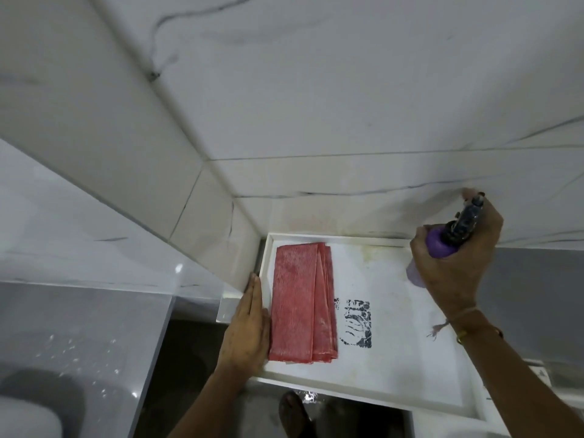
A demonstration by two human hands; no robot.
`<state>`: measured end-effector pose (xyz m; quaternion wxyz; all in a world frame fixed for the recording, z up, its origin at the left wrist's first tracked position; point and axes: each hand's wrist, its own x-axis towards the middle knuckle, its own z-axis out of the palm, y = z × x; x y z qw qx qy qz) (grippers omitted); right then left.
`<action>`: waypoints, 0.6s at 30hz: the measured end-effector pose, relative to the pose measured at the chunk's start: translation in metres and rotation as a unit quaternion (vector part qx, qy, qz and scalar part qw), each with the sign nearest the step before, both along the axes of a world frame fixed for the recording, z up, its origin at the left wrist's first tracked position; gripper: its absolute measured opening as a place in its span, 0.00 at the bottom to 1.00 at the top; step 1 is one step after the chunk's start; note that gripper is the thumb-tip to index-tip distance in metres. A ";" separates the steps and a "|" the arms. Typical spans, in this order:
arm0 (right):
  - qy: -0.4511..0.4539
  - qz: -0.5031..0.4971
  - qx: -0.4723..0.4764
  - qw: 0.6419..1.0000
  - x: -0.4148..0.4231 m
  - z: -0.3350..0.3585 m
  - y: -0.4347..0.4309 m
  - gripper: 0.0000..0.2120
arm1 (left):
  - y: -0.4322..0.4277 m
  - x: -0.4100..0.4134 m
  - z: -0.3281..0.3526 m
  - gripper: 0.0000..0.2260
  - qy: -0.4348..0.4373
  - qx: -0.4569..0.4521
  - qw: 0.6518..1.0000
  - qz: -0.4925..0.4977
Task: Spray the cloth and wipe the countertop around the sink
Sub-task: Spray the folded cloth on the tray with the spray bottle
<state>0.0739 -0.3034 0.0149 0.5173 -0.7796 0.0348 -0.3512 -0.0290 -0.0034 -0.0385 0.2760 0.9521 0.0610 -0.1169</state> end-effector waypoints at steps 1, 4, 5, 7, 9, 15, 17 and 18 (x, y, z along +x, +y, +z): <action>-0.005 -0.010 -0.007 1.000 0.001 0.001 0.001 0.32 | -0.001 0.000 0.000 0.32 -0.002 0.004 1.000 0.001; -0.011 -0.023 -0.012 1.000 0.002 0.007 0.005 0.31 | -0.002 0.000 0.001 0.32 -0.003 0.013 1.000 0.005; -0.008 -0.017 -0.011 1.000 0.000 0.009 0.006 0.30 | -0.002 0.000 0.002 0.32 -0.004 0.012 1.000 0.005; -0.002 0.016 0.000 1.000 -0.009 0.018 0.007 0.31 | -0.003 0.001 0.002 0.32 -0.007 0.014 1.000 -0.004; 0.028 0.084 0.029 0.996 -0.025 0.032 0.015 0.34 | -0.002 0.002 0.002 0.29 -0.013 0.025 1.000 -0.011; 0.248 0.272 0.076 0.927 -0.086 0.043 0.084 0.33 | 0.001 0.001 -0.002 0.28 -0.039 0.038 0.998 -0.032; 0.323 0.298 0.113 0.891 -0.100 0.037 0.099 0.28 | 0.001 0.000 -0.002 0.28 -0.047 0.033 0.998 -0.036; 0.346 0.300 0.121 0.880 -0.105 0.033 0.104 0.26 | 0.001 0.001 -0.002 0.27 -0.056 0.030 0.997 -0.038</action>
